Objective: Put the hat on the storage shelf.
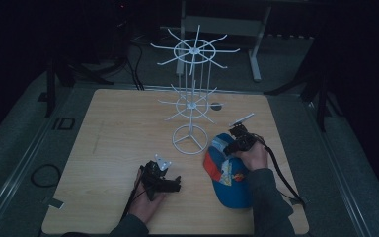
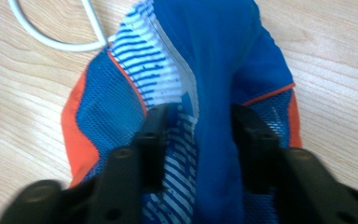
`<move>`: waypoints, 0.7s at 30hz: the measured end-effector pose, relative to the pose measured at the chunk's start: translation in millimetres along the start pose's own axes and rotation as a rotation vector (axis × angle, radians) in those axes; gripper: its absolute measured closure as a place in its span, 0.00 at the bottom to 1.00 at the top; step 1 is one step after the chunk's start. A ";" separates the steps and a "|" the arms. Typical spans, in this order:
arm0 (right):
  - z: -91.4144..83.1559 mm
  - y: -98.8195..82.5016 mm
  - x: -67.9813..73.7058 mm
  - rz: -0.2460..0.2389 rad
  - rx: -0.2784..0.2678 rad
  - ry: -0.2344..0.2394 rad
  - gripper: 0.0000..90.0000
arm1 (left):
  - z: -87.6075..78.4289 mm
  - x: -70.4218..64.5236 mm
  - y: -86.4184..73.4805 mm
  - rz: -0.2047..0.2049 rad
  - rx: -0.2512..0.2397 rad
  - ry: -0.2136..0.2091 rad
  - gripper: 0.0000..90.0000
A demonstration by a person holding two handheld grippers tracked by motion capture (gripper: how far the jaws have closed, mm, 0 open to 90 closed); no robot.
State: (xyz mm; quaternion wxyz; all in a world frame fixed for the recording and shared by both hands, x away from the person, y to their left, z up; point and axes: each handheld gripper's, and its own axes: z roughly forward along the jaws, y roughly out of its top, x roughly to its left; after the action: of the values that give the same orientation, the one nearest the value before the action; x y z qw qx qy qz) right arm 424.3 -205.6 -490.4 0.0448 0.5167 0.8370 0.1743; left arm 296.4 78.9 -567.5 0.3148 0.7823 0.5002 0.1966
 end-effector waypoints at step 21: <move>-40.8 -22.9 9.1 -0.077 -0.220 -0.018 0.99 | 0.0 0.0 0.0 0.000 0.000 0.000 0.02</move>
State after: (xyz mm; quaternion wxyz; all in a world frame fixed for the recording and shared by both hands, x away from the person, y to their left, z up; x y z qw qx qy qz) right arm 390.3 -216.9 -459.1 0.1155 0.4778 0.8315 0.2587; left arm 296.4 78.9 -567.5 0.3149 0.7824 0.5002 0.1964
